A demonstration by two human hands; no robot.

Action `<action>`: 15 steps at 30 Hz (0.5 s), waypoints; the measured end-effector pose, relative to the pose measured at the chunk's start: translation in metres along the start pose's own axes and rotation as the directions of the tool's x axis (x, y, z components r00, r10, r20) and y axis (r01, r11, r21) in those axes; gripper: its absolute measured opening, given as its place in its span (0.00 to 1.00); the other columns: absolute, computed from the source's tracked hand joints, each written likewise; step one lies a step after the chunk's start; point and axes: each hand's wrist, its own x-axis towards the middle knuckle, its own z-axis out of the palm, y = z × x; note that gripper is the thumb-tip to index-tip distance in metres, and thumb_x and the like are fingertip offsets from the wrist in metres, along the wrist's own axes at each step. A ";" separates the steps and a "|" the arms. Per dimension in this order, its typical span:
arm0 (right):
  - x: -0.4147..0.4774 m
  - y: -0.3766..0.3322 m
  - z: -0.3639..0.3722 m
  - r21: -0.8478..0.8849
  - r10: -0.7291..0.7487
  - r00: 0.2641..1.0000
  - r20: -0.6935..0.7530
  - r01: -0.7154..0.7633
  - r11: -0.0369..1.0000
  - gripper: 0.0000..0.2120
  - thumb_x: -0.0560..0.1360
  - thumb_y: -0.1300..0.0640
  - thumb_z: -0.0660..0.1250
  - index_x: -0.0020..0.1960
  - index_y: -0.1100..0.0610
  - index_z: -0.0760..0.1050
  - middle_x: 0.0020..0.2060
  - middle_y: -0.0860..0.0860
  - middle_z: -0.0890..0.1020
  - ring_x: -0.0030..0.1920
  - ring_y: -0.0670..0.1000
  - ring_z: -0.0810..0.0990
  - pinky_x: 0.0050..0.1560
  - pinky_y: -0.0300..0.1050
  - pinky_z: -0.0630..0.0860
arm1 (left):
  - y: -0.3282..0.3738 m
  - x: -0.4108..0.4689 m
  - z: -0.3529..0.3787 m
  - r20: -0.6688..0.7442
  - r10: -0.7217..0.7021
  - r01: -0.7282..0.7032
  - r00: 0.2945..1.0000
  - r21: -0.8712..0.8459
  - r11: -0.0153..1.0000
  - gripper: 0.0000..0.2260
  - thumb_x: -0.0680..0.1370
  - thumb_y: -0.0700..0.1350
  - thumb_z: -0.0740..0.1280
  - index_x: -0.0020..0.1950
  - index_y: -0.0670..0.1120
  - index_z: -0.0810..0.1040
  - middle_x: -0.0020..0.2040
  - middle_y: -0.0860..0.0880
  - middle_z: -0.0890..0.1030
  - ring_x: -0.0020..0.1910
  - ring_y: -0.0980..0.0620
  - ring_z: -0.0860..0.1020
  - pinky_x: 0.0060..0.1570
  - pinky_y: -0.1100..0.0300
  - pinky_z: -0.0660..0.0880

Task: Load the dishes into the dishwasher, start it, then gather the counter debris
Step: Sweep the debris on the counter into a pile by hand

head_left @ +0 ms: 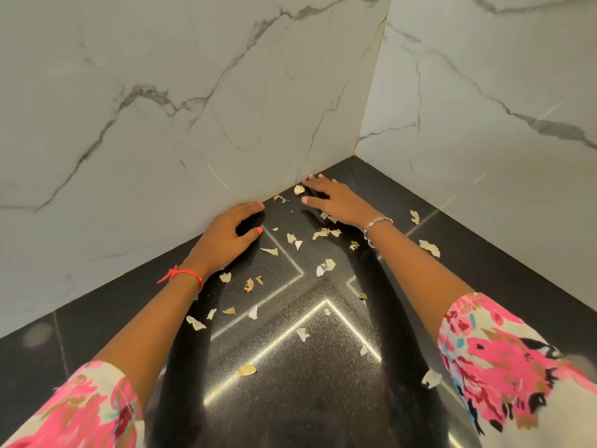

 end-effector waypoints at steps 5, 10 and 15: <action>-0.017 -0.009 0.005 0.327 -0.028 0.995 -0.099 0.059 0.943 0.15 0.77 0.56 0.64 0.62 0.59 0.76 0.62 0.52 0.78 0.64 0.46 0.74 0.67 0.42 0.68 | 0.001 0.000 0.000 -0.004 -0.015 0.015 1.000 -0.012 1.000 0.20 0.77 0.42 0.64 0.69 0.49 0.70 0.69 0.53 0.70 0.68 0.56 0.66 0.68 0.63 0.58; -0.004 -0.031 0.020 -0.080 -0.248 0.960 -0.128 0.239 0.968 0.17 0.77 0.56 0.62 0.65 0.59 0.73 0.61 0.54 0.76 0.61 0.51 0.74 0.63 0.45 0.69 | 0.002 -0.001 0.000 -0.009 -0.016 0.015 1.000 -0.022 1.000 0.20 0.77 0.41 0.65 0.69 0.48 0.70 0.69 0.52 0.70 0.68 0.56 0.67 0.67 0.64 0.58; 0.004 -0.039 0.038 -0.225 -0.314 0.950 0.003 0.306 0.925 0.17 0.79 0.55 0.59 0.64 0.62 0.72 0.57 0.57 0.74 0.57 0.54 0.72 0.59 0.45 0.67 | 0.003 0.000 -0.001 -0.019 -0.010 0.010 1.000 -0.020 1.000 0.19 0.78 0.40 0.63 0.69 0.47 0.69 0.68 0.51 0.71 0.67 0.56 0.67 0.66 0.65 0.58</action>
